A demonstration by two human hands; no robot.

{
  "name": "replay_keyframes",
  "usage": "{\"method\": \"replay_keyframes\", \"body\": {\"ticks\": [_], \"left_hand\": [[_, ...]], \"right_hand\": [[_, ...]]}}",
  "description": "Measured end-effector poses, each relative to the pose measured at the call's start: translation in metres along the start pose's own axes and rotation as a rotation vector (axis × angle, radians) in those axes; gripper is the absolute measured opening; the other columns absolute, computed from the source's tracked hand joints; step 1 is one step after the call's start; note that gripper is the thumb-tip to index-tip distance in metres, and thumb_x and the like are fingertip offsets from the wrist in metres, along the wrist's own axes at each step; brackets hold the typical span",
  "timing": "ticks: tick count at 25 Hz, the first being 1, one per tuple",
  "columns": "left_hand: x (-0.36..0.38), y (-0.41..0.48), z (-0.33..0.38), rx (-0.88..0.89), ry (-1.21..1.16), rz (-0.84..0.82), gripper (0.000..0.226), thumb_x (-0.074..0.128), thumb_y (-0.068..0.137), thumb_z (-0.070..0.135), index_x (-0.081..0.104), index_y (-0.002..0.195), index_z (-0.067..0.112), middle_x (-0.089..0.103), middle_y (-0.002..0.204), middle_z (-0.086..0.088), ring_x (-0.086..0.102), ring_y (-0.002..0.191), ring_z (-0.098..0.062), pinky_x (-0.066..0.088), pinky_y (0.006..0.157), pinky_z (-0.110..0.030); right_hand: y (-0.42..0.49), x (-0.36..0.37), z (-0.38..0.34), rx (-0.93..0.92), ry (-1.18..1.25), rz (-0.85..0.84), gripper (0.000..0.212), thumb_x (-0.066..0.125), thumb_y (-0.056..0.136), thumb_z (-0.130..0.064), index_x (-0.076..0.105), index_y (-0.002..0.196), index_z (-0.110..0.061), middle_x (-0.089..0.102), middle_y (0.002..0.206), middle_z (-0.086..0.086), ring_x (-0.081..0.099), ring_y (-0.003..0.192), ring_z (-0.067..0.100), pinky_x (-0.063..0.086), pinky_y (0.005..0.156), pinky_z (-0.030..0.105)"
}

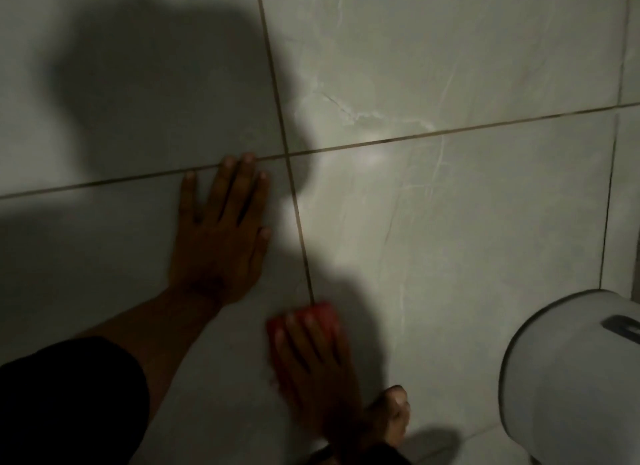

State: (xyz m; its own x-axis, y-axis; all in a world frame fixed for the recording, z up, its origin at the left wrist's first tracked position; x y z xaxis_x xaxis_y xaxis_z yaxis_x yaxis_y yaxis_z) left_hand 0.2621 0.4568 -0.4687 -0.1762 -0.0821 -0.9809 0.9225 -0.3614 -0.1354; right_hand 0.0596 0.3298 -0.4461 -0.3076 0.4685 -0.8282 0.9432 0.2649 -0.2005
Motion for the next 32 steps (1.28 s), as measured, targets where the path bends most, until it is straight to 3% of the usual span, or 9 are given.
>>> {"method": "replay_keyframes", "body": {"ticks": [2,4,6,10,16,24,26,29,32], "left_hand": [[0.001,0.000,-0.001,0.003,-0.006,0.004,0.076,0.035,0.102,0.041,0.019,0.171,0.013,0.010,0.182,-0.013,0.011,0.169,-0.034,0.004,0.131,-0.068],[0.000,0.000,-0.002,0.006,-0.014,0.007,0.075,0.033,0.103,0.041,0.018,0.171,0.013,0.010,0.182,-0.013,0.011,0.169,-0.035,0.005,0.130,-0.069],[0.000,-0.002,-0.001,0.009,-0.013,0.006,0.074,0.033,0.103,0.041,0.020,0.171,0.012,0.012,0.181,-0.014,0.013,0.168,-0.036,0.007,0.130,-0.069],[-0.001,0.001,-0.001,0.001,-0.009,0.013,0.075,0.036,0.102,0.041,0.024,0.170,0.012,0.015,0.181,-0.014,0.016,0.168,-0.036,0.009,0.130,-0.069],[-0.004,0.000,-0.001,0.006,-0.033,0.021,0.075,0.044,0.100,0.040,0.031,0.167,0.011,0.019,0.180,-0.015,0.019,0.167,-0.036,0.012,0.129,-0.070],[-0.002,-0.003,-0.003,-0.003,-0.047,0.041,0.073,0.041,0.100,0.040,0.031,0.167,0.011,0.018,0.180,-0.015,0.018,0.167,-0.035,0.008,0.131,-0.068],[-0.002,-0.001,-0.004,-0.002,-0.043,0.031,0.073,0.040,0.101,0.040,0.029,0.168,0.011,0.018,0.180,-0.015,0.017,0.167,-0.035,0.009,0.130,-0.068],[-0.001,0.000,-0.002,-0.008,-0.052,0.009,0.072,0.038,0.103,0.041,0.030,0.168,0.010,0.016,0.180,-0.015,0.016,0.168,-0.036,0.010,0.130,-0.069],[0.000,0.000,-0.003,0.007,-0.034,0.024,0.073,0.040,0.102,0.040,0.030,0.168,0.010,0.017,0.180,-0.015,0.016,0.168,-0.036,0.009,0.130,-0.068]], "right_hand": [[-0.071,0.018,0.009,0.358,0.404,-0.190,0.072,0.000,0.106,-0.053,0.004,0.172,-0.026,0.006,0.182,0.000,-0.006,0.170,0.019,-0.001,0.128,0.076],[-0.066,-0.001,0.038,0.379,-0.056,-0.341,0.063,0.010,0.107,-0.039,0.002,0.170,-0.045,0.009,0.182,-0.009,0.000,0.170,0.020,-0.001,0.121,0.087],[-0.014,-0.041,0.089,0.577,-0.212,-0.148,0.070,0.037,0.100,-0.043,0.020,0.168,-0.034,0.032,0.176,0.010,0.023,0.164,0.045,0.013,0.125,0.079],[0.144,-0.120,0.140,0.457,-0.270,0.201,0.078,0.039,0.103,-0.049,0.020,0.170,-0.016,0.017,0.180,0.011,0.006,0.168,0.029,0.009,0.134,0.056],[0.082,-0.036,0.031,0.038,-0.400,-0.110,0.094,0.056,0.095,-0.054,0.012,0.172,-0.024,0.000,0.182,-0.001,0.021,0.164,0.029,0.020,0.127,0.061],[0.256,-0.084,0.056,-0.049,-0.318,0.109,0.073,0.048,0.104,-0.049,0.033,0.167,-0.015,0.032,0.176,0.010,0.024,0.165,0.032,0.011,0.136,0.053],[0.236,-0.128,0.112,0.010,-0.380,0.198,0.067,0.042,0.106,-0.042,0.038,0.165,-0.010,0.037,0.172,0.016,0.032,0.161,0.038,0.015,0.135,0.056],[0.215,-0.195,0.214,0.479,-0.346,0.338,0.071,0.036,0.106,-0.042,0.034,0.166,-0.004,0.031,0.174,0.020,0.027,0.162,0.044,0.018,0.132,0.062],[0.217,-0.171,0.171,0.506,-0.376,0.406,0.068,0.038,0.108,-0.036,0.030,0.167,-0.005,0.026,0.176,0.020,0.019,0.165,0.042,0.018,0.131,0.066]]}}
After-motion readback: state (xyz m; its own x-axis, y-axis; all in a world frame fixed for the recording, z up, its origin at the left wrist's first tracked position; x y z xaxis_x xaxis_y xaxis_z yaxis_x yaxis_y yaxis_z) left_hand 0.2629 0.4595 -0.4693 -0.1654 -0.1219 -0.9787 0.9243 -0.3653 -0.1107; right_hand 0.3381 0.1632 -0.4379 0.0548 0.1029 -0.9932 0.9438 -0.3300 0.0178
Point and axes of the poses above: each hand's wrist, its own y-axis towards the middle knuckle, its own x-axis out of the palm, z = x × y, the point moved 8 cm from there along y, towards the middle knuckle
